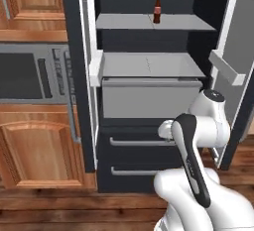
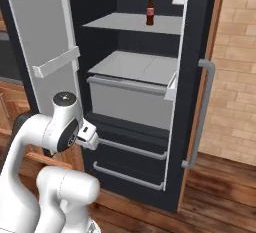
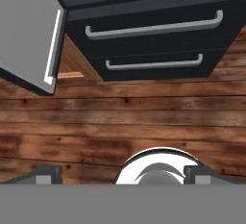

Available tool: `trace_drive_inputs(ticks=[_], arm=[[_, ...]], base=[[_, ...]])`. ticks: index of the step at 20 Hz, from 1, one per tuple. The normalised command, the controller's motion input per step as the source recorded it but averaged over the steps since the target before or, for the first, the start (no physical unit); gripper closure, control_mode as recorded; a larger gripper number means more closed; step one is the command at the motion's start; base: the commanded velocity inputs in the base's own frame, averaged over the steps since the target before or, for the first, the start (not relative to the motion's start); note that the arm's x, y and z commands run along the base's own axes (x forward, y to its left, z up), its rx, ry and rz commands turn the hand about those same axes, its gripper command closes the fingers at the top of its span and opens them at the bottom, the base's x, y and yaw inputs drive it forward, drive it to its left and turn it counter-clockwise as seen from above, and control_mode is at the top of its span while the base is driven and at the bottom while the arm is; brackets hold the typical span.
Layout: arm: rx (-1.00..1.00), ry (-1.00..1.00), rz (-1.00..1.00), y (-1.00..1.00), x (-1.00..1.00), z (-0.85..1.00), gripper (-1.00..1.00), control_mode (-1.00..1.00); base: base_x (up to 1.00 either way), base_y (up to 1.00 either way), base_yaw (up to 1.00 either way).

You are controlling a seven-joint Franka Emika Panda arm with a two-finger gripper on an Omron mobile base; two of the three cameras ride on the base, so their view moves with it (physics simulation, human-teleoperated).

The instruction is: Open the fridge, grab two sodas, and place both sodas inside the bowl with ice on the dining counter.

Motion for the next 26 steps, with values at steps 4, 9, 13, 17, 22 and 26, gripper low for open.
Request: trace_drive_inputs(ticks=[4,9,13,17,22,26], arm=[[0.0,0.0,0.0,0.0,0.0,0.0,-1.0,1.0],[0.0,0.0,0.0,0.0,0.0,0.0,-1.0,1.0],[0.0,0.0,0.0,0.0,0.0,0.0,-1.0,1.0],[0.0,0.0,0.0,0.0,0.0,0.0,-1.0,1.0],[0.0,0.0,0.0,0.0,0.0,0.0,-1.0,1.0],[0.0,0.0,0.0,0.0,0.0,0.0,-1.0,1.0]], base=[[0.65,0.03,-0.27],[0.62,0.01,-0.29],[0.74,0.31,-0.23],[0.75,0.42,-0.12],[0.76,0.16,-0.03],[0.79,-0.01,0.0]])
